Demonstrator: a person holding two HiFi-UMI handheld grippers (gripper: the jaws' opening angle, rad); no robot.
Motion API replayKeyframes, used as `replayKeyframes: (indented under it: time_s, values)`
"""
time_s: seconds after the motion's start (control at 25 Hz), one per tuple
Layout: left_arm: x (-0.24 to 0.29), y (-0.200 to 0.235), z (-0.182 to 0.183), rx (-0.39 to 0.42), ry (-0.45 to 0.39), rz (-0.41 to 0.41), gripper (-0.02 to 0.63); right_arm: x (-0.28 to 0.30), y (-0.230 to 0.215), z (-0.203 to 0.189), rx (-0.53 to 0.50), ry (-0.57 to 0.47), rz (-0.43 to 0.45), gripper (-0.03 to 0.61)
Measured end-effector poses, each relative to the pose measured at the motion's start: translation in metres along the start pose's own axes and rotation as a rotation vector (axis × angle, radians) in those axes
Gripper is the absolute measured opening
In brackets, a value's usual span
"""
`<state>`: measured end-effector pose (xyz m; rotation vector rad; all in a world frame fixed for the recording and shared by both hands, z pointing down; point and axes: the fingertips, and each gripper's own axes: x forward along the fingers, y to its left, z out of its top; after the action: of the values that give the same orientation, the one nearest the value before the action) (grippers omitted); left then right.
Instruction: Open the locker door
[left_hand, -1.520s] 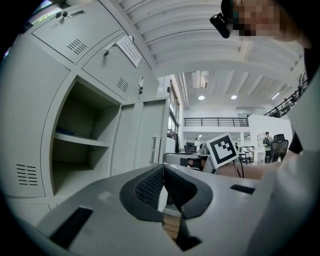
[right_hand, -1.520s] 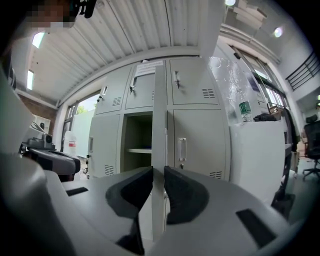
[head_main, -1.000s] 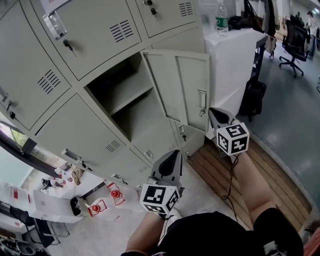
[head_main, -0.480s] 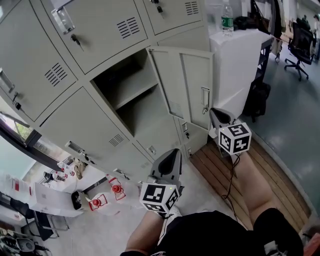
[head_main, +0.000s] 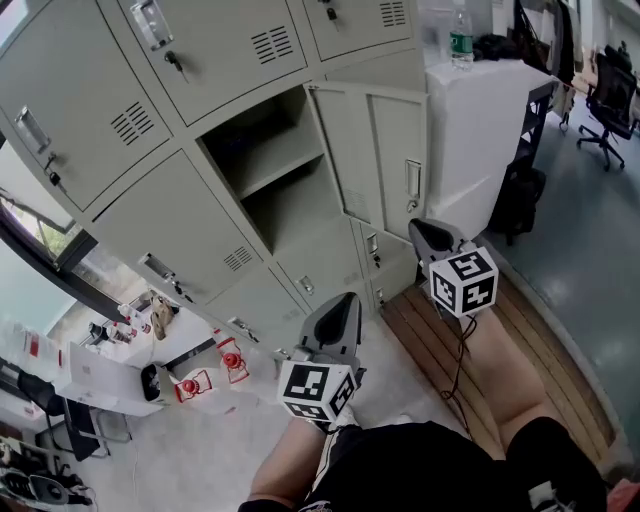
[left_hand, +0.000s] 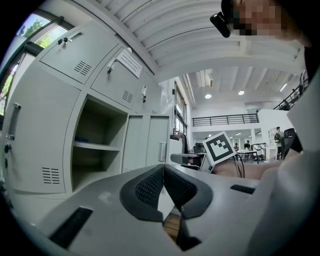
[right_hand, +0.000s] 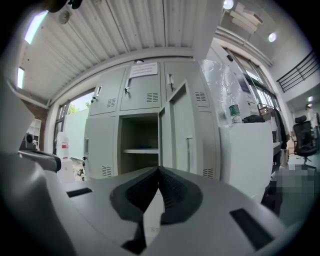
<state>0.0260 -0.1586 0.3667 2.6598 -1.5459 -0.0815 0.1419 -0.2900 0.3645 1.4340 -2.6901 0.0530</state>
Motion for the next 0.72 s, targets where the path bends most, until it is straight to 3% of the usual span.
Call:
replayKeyframes:
  time_s: [0.28, 0.72]
  values:
    - [-0.032, -0.011, 0.004, -0.002, -0.022, 0.058, 0.017, -0.025, 0.052, 0.006, -0.038, -0.008, 0.117, 0.054]
    - [-0.092, 0.019, -0.014, -0.038, 0.002, 0.16, 0.017, -0.042, 0.142, -0.005, -0.008, -0.008, 0.256, 0.054]
